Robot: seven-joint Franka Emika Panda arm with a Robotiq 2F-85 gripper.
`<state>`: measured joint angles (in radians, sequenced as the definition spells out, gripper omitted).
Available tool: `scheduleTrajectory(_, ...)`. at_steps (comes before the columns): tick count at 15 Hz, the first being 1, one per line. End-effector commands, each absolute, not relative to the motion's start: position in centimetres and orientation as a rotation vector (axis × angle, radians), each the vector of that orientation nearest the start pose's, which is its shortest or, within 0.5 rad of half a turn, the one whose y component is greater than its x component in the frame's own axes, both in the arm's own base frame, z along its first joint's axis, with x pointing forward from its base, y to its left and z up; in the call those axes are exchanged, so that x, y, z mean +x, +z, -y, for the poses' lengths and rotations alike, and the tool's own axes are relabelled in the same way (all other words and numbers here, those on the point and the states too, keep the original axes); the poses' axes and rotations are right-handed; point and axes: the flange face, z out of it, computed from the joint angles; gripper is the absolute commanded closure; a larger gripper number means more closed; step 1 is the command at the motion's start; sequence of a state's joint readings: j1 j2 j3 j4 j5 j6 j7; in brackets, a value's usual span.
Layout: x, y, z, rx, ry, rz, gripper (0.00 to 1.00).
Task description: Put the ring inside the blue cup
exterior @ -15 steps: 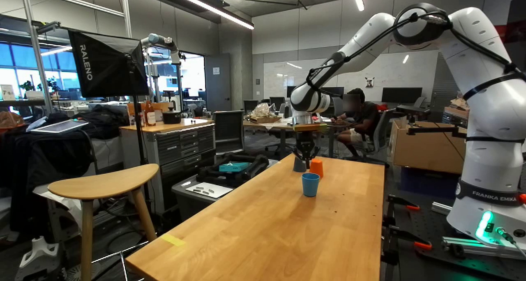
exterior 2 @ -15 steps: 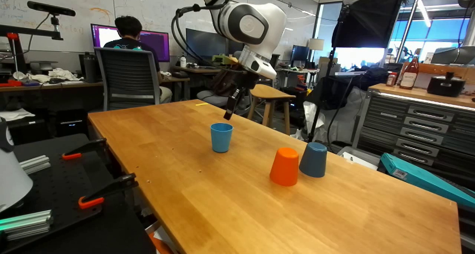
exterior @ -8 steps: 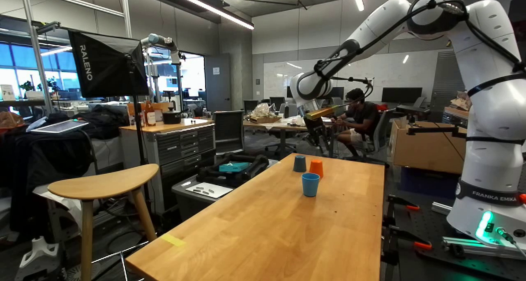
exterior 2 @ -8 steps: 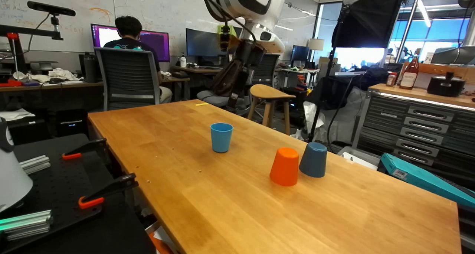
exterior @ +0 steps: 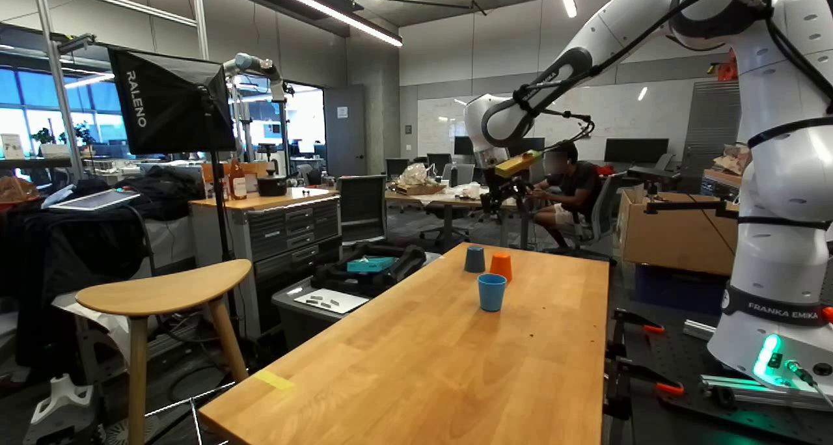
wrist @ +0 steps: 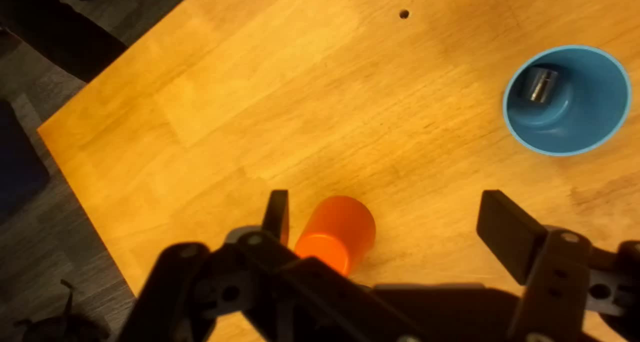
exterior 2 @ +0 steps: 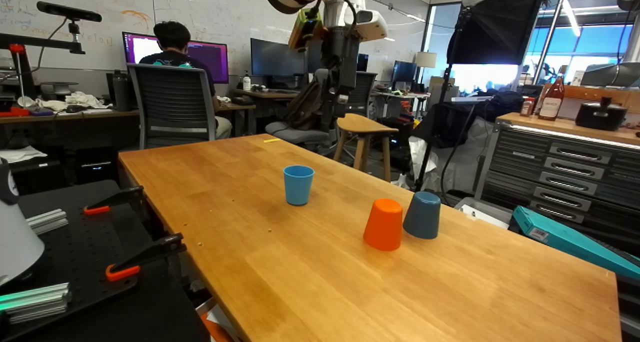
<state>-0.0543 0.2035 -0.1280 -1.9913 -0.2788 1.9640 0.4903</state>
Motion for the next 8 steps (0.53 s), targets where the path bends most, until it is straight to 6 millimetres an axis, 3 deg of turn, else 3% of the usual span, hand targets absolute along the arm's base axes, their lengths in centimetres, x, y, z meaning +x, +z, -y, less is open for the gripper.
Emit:
scheduleTrajectory(1,54.3,36.5,10.6,-3.211,0.169,-0.88,0.0)
scheduleTrajectory(3,54.2,36.7,9.8,-3.158,0.188,-0.855,0.0)
scheduleTrajectory(4,55.0,35.6,10.6,-3.201,0.219,-0.899,0.0)
scheduleTrajectory(8,54.8,36.0,10.0,-3.177,0.215,-0.88,0.0)
